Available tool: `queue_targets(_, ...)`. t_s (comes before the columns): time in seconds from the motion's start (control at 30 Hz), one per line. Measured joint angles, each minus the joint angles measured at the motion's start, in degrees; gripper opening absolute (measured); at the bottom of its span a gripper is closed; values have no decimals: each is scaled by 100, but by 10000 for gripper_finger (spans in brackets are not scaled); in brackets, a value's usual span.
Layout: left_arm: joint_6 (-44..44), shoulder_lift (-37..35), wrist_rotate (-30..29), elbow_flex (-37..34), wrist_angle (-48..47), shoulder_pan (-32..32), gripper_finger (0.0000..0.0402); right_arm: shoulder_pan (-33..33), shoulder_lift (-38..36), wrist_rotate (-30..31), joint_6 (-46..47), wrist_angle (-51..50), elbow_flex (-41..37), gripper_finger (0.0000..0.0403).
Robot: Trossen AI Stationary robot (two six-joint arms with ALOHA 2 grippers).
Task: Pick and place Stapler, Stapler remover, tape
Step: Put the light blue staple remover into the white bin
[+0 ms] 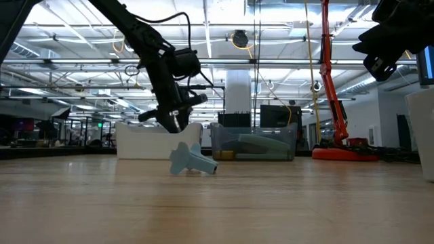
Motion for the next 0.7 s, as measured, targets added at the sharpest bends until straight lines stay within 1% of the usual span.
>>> queue_targets(0.13, 238, -342, 133, -4, 28, 59, 121, 2, 2, -21, 1, 0, 0, 73)
queue_targets(0.2, 272, -603, 140, -5, -68, 34, 128, 0, 2, -21, 2, 0, 0, 73)
queue_targets(0.3, 469, -1037, 138, -2, -32, -200, 130, 2, 2, -21, 1, 0, 0, 73)
queue_targets(0.37, 757, -1269, 142, -2, -50, -493, 131, 1, -1, -21, 0, 0, 0, 73)
queue_targets(0.47, 1279, -1490, 331, 0, -64, -1050, 131, 0, -1, -21, -4, 0, 0, 73)
queue_targets(0.53, 1692, -1498, 494, 4, 81, -1464, 131, 2, 2, -21, -9, 1, 0, 73)
queue_targets(0.6, 2139, -1471, 615, -4, 28, -1876, 131, 2, -1, -21, -9, 0, 0, 73)
queue_targets(0.7, 2867, -1324, 574, 4, 86, -2473, 131, 2, 2, -21, -13, 0, 0, 73)
